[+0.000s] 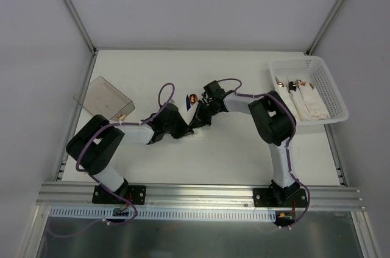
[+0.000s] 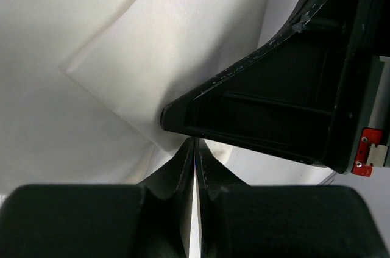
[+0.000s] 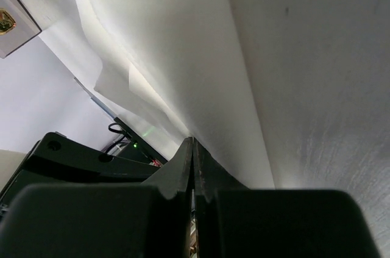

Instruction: Place the utensils on the paper napkin and roll it up

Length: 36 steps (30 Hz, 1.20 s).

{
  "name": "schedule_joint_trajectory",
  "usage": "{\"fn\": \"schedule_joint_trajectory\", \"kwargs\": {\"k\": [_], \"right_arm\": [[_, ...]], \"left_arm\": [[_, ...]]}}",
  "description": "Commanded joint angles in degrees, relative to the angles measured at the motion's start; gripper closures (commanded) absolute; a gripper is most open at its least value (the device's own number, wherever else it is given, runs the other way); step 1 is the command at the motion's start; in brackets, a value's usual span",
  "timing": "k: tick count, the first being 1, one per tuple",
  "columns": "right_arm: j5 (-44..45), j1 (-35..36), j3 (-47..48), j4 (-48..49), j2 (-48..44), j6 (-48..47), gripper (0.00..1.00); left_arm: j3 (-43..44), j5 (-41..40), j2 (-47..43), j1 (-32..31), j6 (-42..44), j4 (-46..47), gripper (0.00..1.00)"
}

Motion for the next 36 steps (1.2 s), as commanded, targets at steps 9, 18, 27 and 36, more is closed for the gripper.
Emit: {"fn": "schedule_joint_trajectory", "kwargs": {"k": [9, 18, 27, 36], "right_arm": [[6.1, -1.6, -1.3, -4.5, 1.8, -0.6, 1.00], [7.2, -3.8, -1.3, -4.9, 1.3, -1.2, 1.00], [6.1, -5.0, 2.8, -6.0, 0.0, -5.6, 0.92], [6.7, -6.0, 5.7, -7.7, 1.7, -7.4, 0.93]], "left_arm": [[2.1, -4.1, 3.2, -0.5, -3.0, -9.1, 1.00], [-2.5, -3.3, -0.6, -0.2, -3.1, -13.8, 1.00], [-2.8, -0.9, -0.6, 0.8, -2.5, -15.8, 1.00], [-1.0, -1.9, -5.7, 1.4, 1.6, -13.7, 1.00]]}}
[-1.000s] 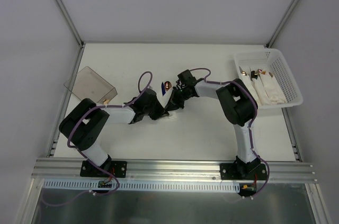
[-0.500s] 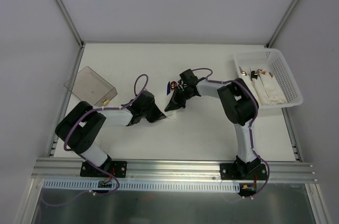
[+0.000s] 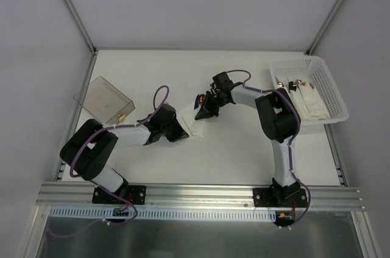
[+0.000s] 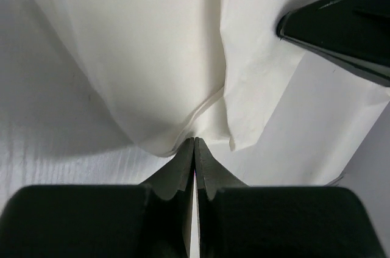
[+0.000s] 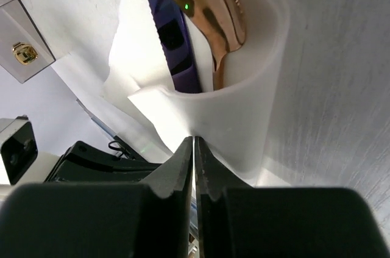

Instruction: Place the utensils on the paper napkin and roll it up

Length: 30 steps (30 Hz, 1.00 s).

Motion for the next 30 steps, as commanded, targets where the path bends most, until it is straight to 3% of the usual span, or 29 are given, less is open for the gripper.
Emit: {"fn": "schedule_joint_trajectory", "kwargs": {"k": [1, 16, 30], "right_arm": [[4.2, -0.5, 1.0, -2.6, 2.4, -1.7, 0.93], [6.7, -0.6, 5.3, -3.2, 5.6, -3.8, 0.93], [6.9, -0.3, 4.3, -4.3, 4.9, -3.2, 0.94]], "left_arm": [[0.1, -2.3, -4.3, 0.5, 4.5, -6.2, 1.00], [6.2, -3.3, -7.5, 1.4, 8.5, -6.7, 1.00], [17.1, -3.1, 7.8, 2.5, 3.7, -6.0, 1.00]]}}
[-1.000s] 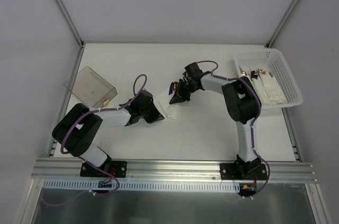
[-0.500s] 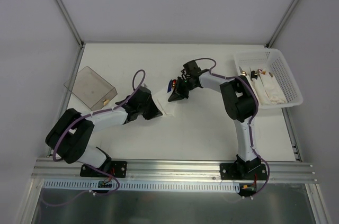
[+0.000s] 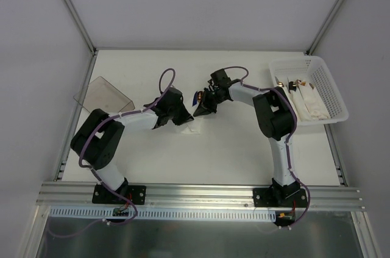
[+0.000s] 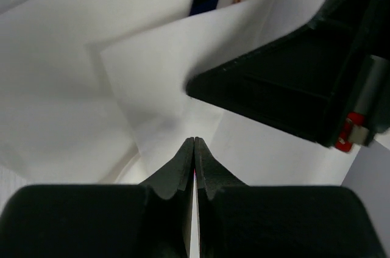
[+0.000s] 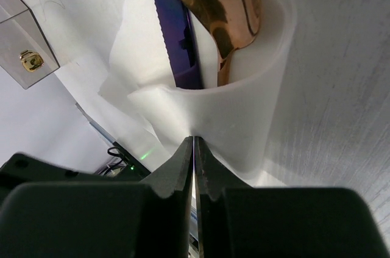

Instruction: Place the utensils on the paper napkin and roll it up

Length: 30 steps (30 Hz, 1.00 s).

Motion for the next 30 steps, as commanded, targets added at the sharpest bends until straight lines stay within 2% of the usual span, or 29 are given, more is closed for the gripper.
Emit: {"fn": "schedule_joint_trajectory", "kwargs": {"k": [1, 10, 14, 19, 23, 30], "right_arm": [[6.4, -0.1, -1.0, -3.1, 1.6, -1.6, 0.94], [4.6, -0.1, -1.0, -2.7, 0.8, -0.9, 0.94], [4.2, -0.2, -0.3, -2.1, -2.3, -2.9, 0.92], [2.5, -0.2, 5.1, -1.9, -2.1, -7.4, 0.90], [2.6, 0.6, 11.4, -7.5, 1.1, -12.1, 0.89], [7.9, 3.5, 13.2, -12.1, 3.1, -20.6, 0.89]], "left_arm": [[2.3, -0.1, 4.1, 1.2, -2.9, 0.1, 1.00], [2.1, 2.4, 10.4, 2.2, -5.8, -0.7, 1.00], [1.3, 4.1, 12.2, 2.5, -6.4, -1.2, 1.00], [-0.7, 5.8, 12.8, 2.6, -6.3, -1.7, 1.00], [-2.8, 5.8, 11.9, 2.9, -6.6, -1.6, 1.00], [-4.1, 6.4, 11.8, 3.6, -6.5, -1.7, 1.00]]}}
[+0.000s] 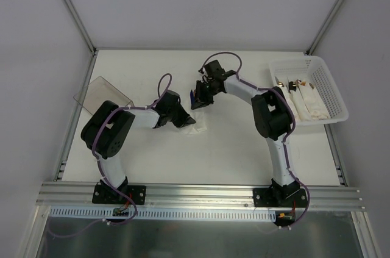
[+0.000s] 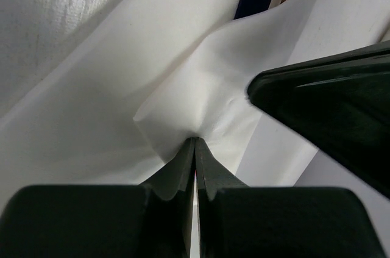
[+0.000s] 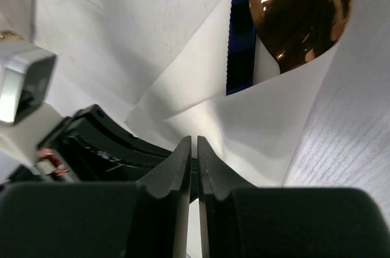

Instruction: Place the utensils on the paper napkin and roll it up

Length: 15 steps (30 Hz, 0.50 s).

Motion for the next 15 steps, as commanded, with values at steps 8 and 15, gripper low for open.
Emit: {"fn": "schedule_joint_trajectory", "kwargs": {"k": [8, 15], "right_arm": [[11.8, 3.3, 3.2, -9.3, 5.2, -11.4, 0.93], [14.8, 0.4, -0.2, -11.4, 3.3, -6.1, 0.97]], "left_arm": [[-3.4, -1.0, 1.2, 0.9, 2.9, -9.2, 1.00], [-3.4, -1.1, -1.7, 1.1, 7.3, -12.2, 1.00]]}}
